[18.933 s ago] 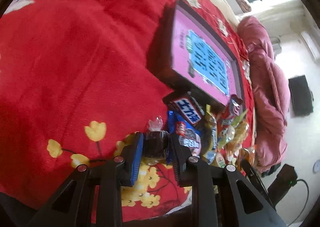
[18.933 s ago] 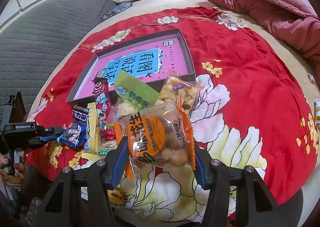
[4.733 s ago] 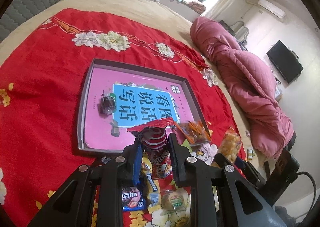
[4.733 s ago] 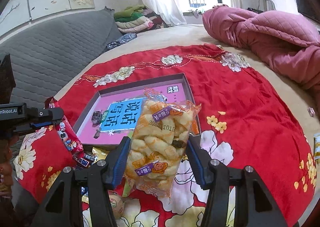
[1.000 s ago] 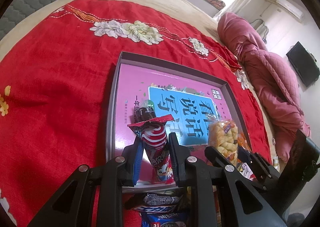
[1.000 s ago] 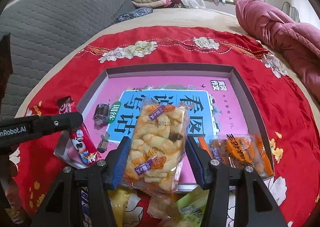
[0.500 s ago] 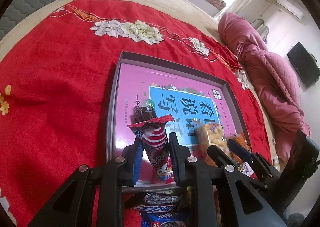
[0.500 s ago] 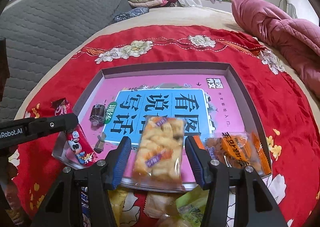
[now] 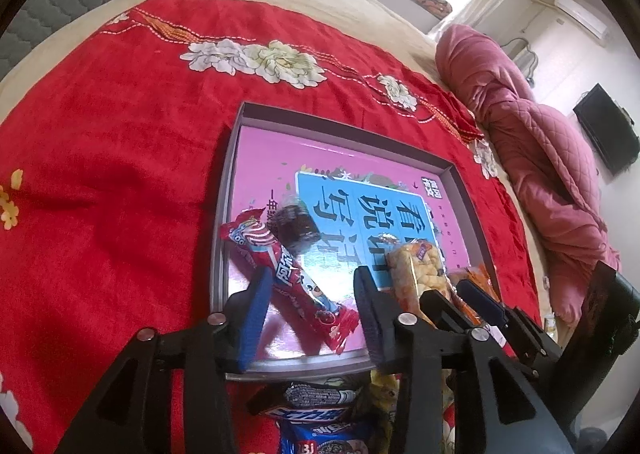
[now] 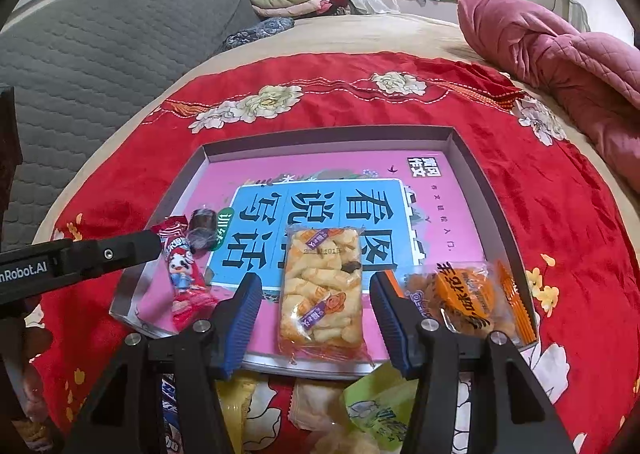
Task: Organize snacks
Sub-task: 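Open the left gripper to drop the red-white tube into the tray, then move both grippers back toward the snack pile beside the tray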
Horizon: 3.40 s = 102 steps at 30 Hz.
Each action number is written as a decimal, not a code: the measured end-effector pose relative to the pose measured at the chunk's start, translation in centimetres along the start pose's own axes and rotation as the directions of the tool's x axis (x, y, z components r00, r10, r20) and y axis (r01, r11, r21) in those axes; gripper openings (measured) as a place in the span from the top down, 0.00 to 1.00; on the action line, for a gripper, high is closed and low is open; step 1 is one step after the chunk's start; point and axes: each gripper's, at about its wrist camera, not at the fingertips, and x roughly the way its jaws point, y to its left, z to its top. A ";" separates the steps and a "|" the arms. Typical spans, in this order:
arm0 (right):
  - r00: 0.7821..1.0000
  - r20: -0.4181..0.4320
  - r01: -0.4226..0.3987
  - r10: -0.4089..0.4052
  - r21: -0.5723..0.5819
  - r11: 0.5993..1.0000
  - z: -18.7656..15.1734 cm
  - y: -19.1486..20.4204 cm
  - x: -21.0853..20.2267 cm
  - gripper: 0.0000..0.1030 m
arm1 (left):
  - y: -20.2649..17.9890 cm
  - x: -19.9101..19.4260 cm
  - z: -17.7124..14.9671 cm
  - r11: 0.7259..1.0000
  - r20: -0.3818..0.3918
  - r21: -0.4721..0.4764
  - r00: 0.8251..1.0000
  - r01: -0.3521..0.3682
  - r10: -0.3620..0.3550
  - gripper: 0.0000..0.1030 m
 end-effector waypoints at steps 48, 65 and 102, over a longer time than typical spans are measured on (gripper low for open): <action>0.994 0.107 0.011 -0.020 0.085 0.996 0.9 -3.2 -6.1 0.34 | -1.3 -5.3 0.3 0.997 0.082 0.043 0.995 -0.067 0.063 0.29; 0.993 0.118 -0.022 0.009 0.110 0.994 -0.2 -4.1 -8.4 0.32 | -1.4 -7.4 -1.0 0.991 0.083 0.070 0.991 -0.114 0.108 0.29; 0.999 0.035 -0.017 0.012 0.142 0.990 -3.8 -4.6 -10.5 0.25 | -1.1 -7.6 -5.8 0.989 -0.048 0.096 0.991 -0.116 0.121 0.29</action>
